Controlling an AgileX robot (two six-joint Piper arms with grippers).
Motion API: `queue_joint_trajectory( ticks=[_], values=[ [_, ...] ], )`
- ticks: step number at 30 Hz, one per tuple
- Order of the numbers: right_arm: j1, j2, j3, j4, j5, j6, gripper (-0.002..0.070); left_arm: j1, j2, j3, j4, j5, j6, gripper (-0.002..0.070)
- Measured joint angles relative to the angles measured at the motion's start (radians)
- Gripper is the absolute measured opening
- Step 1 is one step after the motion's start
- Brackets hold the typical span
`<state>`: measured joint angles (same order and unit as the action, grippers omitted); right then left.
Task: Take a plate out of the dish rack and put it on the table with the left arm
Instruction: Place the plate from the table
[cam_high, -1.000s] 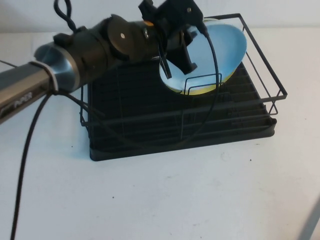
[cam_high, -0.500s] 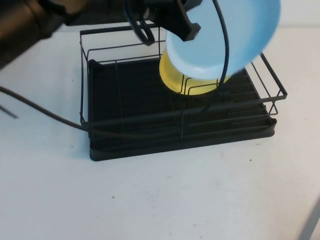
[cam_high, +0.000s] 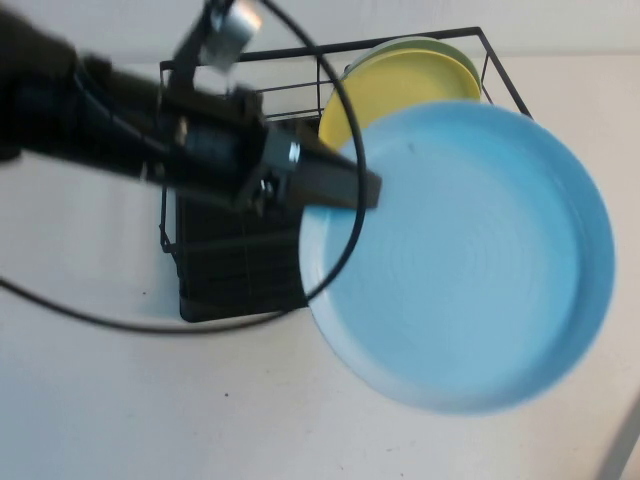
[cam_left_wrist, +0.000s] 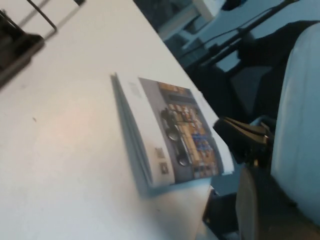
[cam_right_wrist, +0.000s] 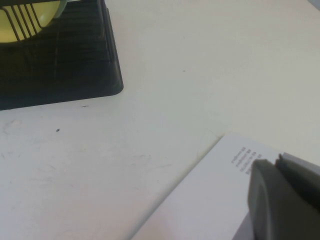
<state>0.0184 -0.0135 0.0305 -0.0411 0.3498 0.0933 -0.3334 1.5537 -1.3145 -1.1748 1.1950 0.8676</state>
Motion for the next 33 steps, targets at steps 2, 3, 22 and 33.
queue_joint_trajectory(
  ticks=[2,3,22,33],
  values=[
    [0.000,0.000,0.000,0.000,0.000,0.000,-0.0020,0.000,-0.007,0.115,-0.076,0.000,0.052,0.0065],
    [0.000,0.000,0.000,0.000,0.000,0.000,-0.0020,0.000,-0.007,0.181,-0.087,0.000,0.078,0.0065],
    [0.000,0.000,0.000,0.000,0.000,0.000,-0.0020,0.002,-0.009,0.591,-0.118,-0.589,0.403,0.0066],
    [0.000,0.000,0.000,0.000,0.000,0.000,-0.0020,0.002,-0.009,0.591,-0.122,-0.674,0.531,0.0341]
  ],
)
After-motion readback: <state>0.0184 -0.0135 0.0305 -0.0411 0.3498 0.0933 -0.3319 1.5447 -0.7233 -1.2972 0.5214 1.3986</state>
